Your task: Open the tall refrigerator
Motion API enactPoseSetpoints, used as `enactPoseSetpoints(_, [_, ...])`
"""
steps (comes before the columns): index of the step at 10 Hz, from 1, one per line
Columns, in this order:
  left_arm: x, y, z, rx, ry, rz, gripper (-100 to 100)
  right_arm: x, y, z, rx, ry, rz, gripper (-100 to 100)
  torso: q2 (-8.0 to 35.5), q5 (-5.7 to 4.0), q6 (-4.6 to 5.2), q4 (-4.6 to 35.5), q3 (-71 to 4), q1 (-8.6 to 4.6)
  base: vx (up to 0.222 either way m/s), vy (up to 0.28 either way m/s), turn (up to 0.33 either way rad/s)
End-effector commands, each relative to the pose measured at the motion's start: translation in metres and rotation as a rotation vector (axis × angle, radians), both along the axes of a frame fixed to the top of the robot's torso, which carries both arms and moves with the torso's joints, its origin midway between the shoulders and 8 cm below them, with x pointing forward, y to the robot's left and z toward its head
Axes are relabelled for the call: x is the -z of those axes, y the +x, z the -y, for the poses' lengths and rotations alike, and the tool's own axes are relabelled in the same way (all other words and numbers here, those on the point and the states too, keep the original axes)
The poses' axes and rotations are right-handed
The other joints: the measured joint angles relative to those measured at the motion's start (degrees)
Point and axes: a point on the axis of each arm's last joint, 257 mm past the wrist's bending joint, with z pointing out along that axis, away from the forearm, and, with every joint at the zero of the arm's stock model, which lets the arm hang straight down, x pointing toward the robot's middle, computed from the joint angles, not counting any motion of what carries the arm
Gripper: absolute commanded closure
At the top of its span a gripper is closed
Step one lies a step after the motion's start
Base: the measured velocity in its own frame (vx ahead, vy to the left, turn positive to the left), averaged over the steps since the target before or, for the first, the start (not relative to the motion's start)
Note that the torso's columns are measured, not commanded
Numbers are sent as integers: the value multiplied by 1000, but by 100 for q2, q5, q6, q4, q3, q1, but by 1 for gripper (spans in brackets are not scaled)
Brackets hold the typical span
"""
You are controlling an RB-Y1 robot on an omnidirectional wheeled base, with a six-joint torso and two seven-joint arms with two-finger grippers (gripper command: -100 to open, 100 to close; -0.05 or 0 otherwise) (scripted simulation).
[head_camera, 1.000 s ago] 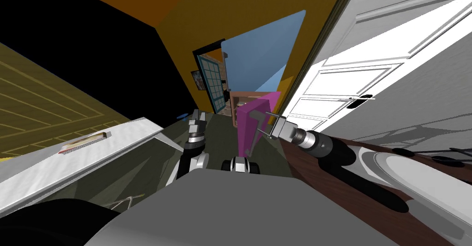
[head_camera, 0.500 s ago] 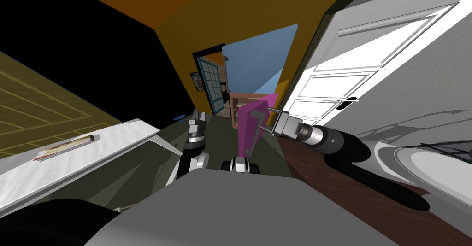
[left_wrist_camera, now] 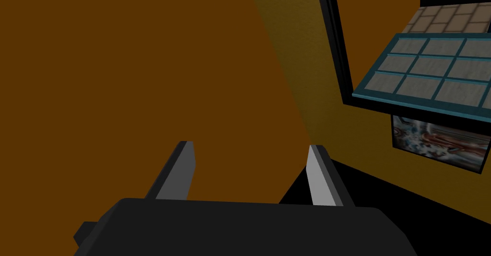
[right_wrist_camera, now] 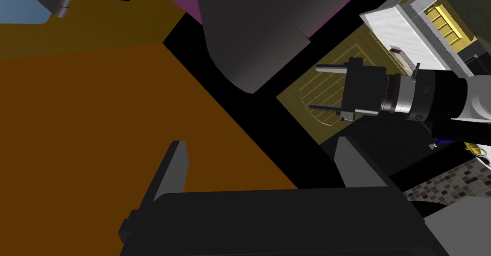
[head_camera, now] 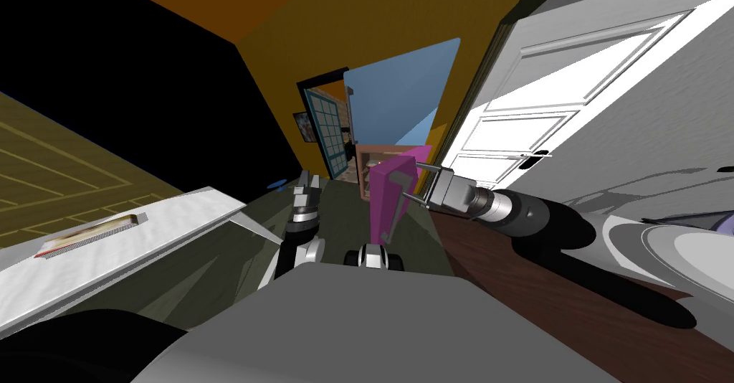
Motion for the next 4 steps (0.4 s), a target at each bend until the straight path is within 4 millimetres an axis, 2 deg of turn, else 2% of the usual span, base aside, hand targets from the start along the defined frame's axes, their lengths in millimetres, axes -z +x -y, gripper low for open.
enactPoseSetpoints(1, [0,0,0,0,0,0,0,0,0,0,0,0,0,0,-1,0,0,0,0,1,0,0,0])
enactPoseSetpoints(4, [0,0,0,0,0,0,0,0,0,0,0,0,0,0,1,1,0,0,0,4,0,0,0])
